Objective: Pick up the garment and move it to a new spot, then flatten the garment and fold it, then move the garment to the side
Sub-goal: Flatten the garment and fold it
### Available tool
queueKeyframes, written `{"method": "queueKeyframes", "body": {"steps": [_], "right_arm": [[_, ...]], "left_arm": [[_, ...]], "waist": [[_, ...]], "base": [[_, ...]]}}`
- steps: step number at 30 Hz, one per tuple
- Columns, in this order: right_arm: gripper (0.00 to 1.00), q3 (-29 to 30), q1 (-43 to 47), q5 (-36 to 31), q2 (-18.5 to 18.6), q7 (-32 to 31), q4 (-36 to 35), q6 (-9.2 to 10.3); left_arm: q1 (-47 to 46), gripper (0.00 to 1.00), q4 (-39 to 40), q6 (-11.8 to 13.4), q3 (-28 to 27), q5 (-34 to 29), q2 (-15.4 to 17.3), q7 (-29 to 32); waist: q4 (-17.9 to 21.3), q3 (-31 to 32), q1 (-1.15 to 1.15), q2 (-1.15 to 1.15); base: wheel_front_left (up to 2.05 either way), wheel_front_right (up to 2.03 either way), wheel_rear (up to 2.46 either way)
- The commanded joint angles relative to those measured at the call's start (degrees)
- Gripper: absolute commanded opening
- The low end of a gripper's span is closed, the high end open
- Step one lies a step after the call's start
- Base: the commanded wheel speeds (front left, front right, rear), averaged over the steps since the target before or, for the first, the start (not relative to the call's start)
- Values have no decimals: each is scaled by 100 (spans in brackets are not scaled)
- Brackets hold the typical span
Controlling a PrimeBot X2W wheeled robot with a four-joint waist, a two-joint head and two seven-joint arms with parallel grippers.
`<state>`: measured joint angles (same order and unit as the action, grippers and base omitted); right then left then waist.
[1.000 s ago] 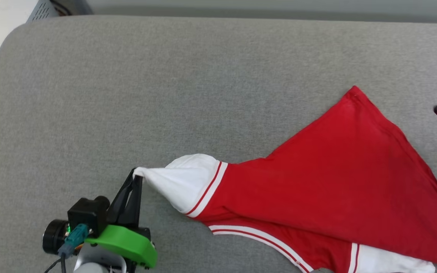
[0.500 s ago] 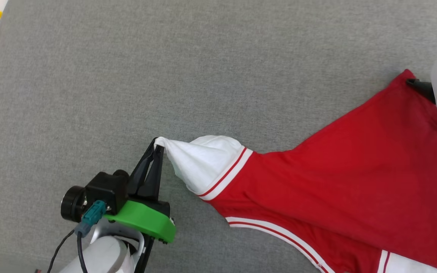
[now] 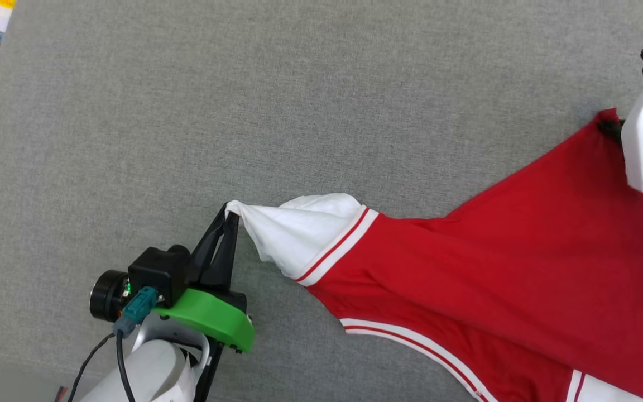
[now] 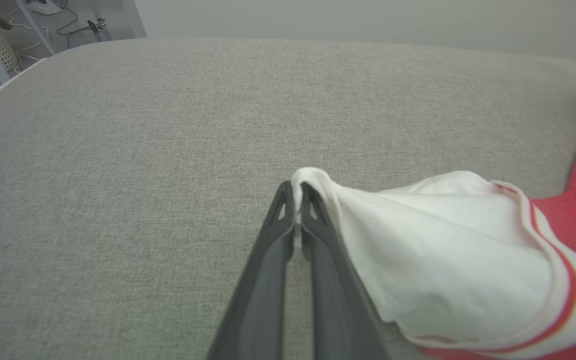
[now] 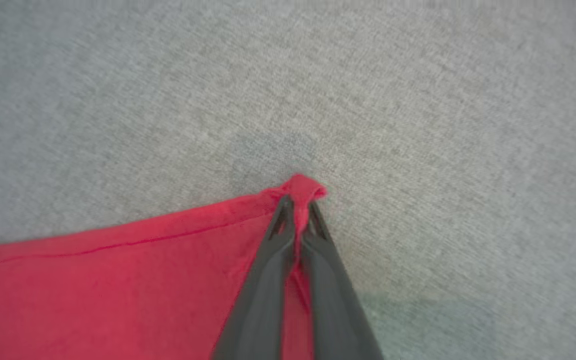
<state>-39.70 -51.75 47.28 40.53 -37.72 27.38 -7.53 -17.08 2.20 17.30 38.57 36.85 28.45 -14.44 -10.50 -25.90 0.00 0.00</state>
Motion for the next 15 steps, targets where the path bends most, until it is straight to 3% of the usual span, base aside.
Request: {"method": "queueKeyframes", "body": {"steps": [1,8,15], "right_arm": [[0,-133,206,104,-48,306,-5,4],[0,29,229,280,268,1938,-412,4],[0,332,314,367,571,2700,-1007,4]], "left_arm": [[-7,0,-43,-38,-59,-18,32,-34],[-168,0,7,-117,-334,-41,259,-42],[-1115,0,471,-136,-505,-346,539,297]], "waist": [[177,317,0,0],[422,1022,0,0],[704,1391,0,0]], "base": [[0,0,0],[0,0,0],[0,0,0]]}}
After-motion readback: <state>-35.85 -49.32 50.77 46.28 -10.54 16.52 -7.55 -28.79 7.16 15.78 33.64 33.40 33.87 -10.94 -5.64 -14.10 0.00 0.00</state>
